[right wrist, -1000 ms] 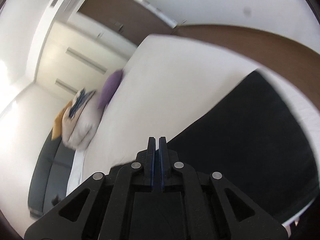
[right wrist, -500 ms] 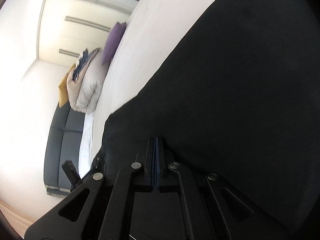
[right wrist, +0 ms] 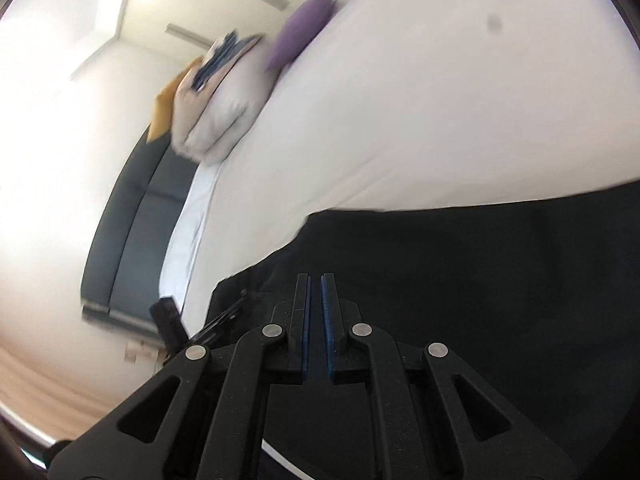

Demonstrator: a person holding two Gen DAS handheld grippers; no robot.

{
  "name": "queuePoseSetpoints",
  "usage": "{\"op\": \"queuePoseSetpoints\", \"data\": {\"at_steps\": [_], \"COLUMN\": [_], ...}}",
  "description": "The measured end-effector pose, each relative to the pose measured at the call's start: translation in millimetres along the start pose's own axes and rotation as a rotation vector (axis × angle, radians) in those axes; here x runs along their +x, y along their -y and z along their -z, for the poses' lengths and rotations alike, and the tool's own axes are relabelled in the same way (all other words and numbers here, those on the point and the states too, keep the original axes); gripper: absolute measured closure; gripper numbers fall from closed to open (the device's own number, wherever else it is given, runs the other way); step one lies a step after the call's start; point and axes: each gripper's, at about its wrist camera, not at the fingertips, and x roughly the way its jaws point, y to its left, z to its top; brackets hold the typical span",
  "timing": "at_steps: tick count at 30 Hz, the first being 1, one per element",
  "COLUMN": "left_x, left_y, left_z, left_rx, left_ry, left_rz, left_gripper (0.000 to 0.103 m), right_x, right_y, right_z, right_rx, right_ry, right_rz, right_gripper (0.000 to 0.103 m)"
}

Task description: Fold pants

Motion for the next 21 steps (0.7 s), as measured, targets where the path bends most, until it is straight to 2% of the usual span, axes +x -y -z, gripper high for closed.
{"op": "queuePoseSetpoints", "data": {"at_steps": [1, 3, 4, 6, 8, 10, 12, 17, 19, 21], "left_x": [1.1, 0.9, 1.3, 1.9, 2.9, 4.4, 4.7, 5.0, 5.1, 4.3], "left_y": [-1.3, -10.8, -16.6, -21.0, -17.3, -13.4, -13.5, -13.3, -13.0, -13.3], "left_z": [0.6, 1.7, 2.3, 3.4, 3.6, 3.8, 4.7, 6.4, 6.8, 7.5], "left_rx": [-0.006, -0.039, -0.067, -0.086, -0.068, -0.051, -0.050, -0.052, -0.051, -0.051], "left_ry": [0.000, 0.004, 0.007, 0.011, 0.010, 0.008, 0.010, 0.016, 0.017, 0.017], "left_rz": [-0.008, -0.009, 0.003, 0.026, 0.008, -0.009, -0.009, -0.006, -0.009, -0.012], "left_gripper": [0.086, 0.099, 0.099, 0.099, 0.099, 0.099, 0.098, 0.098, 0.098, 0.098], "right_x": [31.3, 93.5, 126.2, 169.3, 198.8, 205.8, 186.5, 118.8, 62.2, 11.5], "right_y": [-13.5, -32.4, -45.9, -41.0, -29.6, -11.3, 3.6, 59.8, 78.0, 86.0], "right_z": [-1.3, -0.6, -15.8, -20.3, -22.5, -27.4, -36.7, -72.5, -69.0, -58.5], "right_rx": [-0.021, -0.023, 0.003, 0.066, 0.079, 0.101, 0.130, 0.248, 0.294, 0.318], "right_ry": [-0.047, -0.124, -0.158, -0.204, -0.218, -0.181, -0.117, 0.106, 0.207, 0.280], "right_rz": [-0.025, -0.024, -0.026, -0.012, 0.029, -0.019, -0.024, 0.101, 0.179, 0.181], "right_gripper": [0.097, 0.097, 0.097, 0.097, 0.103, 0.103, 0.103, 0.103, 0.103, 0.103]}}
